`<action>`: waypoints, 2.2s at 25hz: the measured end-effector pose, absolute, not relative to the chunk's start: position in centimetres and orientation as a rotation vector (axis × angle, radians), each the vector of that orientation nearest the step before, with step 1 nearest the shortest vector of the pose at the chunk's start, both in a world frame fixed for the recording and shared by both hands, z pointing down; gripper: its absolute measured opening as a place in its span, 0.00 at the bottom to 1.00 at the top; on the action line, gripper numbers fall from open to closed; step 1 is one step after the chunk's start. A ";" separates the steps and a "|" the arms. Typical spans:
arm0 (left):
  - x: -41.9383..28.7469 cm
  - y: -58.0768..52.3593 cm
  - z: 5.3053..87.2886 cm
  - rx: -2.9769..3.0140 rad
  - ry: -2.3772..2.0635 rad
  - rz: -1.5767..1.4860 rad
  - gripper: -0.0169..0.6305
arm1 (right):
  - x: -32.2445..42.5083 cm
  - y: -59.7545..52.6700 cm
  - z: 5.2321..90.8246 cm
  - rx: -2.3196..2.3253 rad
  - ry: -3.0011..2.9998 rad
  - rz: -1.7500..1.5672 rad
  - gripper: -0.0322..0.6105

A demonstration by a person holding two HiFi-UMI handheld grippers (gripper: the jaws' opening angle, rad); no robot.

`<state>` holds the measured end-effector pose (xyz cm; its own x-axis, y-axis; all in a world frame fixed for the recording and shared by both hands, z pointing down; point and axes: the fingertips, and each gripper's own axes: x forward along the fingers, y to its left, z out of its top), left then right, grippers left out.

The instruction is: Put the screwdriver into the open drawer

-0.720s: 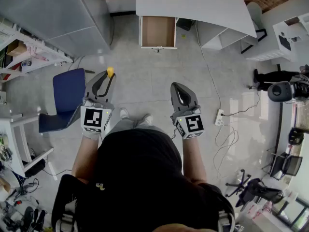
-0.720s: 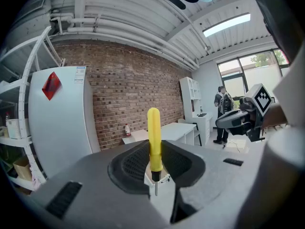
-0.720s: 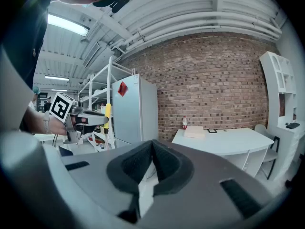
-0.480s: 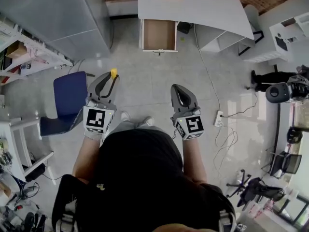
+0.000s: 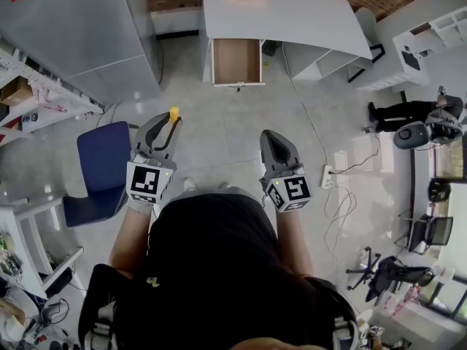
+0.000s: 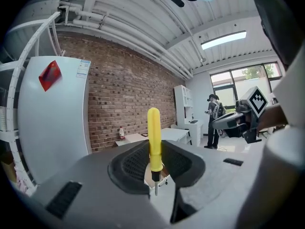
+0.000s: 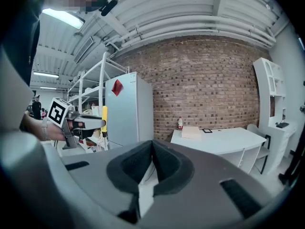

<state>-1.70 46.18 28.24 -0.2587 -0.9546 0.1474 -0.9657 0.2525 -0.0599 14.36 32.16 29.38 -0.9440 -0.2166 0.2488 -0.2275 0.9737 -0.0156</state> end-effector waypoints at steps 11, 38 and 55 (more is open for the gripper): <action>-4.7 45.0 29.9 1.898 -2.354 0.206 0.15 | 11.8 31.6 30.9 0.386 -2.839 0.106 0.07; -8.8 17.9 32.2 1.876 -2.273 0.280 0.15 | 5.9 5.6 32.7 0.335 -2.829 0.187 0.07; -6.7 6.8 37.8 1.952 -1.999 0.379 0.15 | 7.0 -2.5 36.3 0.418 -2.772 0.316 0.07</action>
<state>-6.70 6.82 37.76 -0.0150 -0.9137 0.4061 -0.9990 0.0311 0.0332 6.97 -2.52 36.32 -0.9063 -0.2487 0.3417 -0.3192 0.9327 -0.1679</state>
